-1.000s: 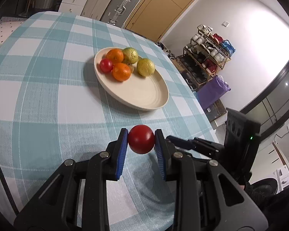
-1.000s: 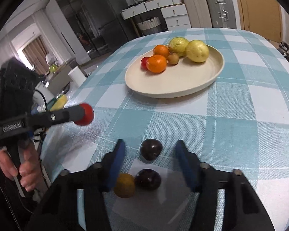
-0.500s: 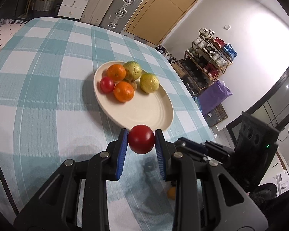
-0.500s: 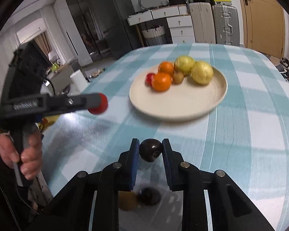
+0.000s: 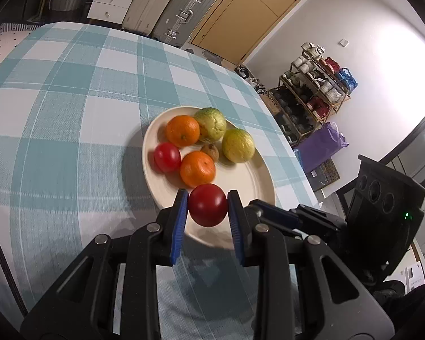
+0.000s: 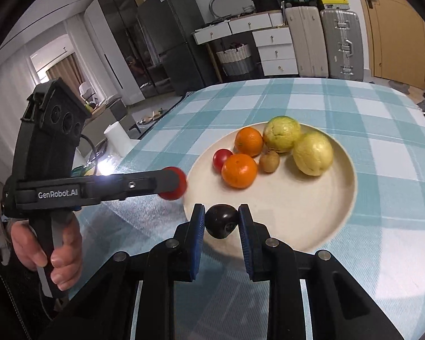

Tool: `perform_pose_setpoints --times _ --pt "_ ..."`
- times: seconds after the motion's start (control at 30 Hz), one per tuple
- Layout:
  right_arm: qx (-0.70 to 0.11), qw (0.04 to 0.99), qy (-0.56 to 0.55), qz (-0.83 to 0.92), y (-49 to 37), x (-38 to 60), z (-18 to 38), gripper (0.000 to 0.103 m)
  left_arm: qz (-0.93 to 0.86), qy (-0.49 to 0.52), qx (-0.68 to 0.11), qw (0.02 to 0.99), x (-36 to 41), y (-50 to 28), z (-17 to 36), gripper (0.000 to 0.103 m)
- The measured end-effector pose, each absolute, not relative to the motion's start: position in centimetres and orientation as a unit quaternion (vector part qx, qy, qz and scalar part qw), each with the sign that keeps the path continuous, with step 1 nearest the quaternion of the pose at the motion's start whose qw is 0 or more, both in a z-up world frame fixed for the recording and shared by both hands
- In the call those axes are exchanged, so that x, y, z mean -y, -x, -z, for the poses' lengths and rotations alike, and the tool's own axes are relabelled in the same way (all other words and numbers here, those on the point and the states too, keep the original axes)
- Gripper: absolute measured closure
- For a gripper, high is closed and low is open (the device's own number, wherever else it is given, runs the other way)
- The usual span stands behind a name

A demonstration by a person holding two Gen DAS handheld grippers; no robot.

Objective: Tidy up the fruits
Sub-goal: 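Lower the tomato and plum onto the plate and open both tools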

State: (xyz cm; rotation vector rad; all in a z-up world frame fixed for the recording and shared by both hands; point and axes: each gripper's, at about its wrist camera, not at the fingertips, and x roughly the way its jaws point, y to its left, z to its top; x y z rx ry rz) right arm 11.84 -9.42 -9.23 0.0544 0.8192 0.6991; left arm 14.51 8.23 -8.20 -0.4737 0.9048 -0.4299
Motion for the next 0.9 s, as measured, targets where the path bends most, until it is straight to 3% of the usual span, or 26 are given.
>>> perform_pose_setpoints --times 0.77,0.83,0.9 --pt "-0.416 0.84 -0.026 -0.347 -15.1 6.1 11.1 0.077 0.192 0.245 -0.449 0.838 -8.8 -18.5 10.1 0.078" --pt "-0.411 0.842 -0.029 -0.349 -14.9 6.3 10.9 0.069 0.196 0.239 -0.447 0.84 -8.7 -18.2 9.7 0.077" --pt "-0.402 0.844 -0.032 -0.354 -14.6 6.6 10.5 0.05 0.196 0.232 -0.443 0.844 -8.4 -17.9 9.2 0.077"
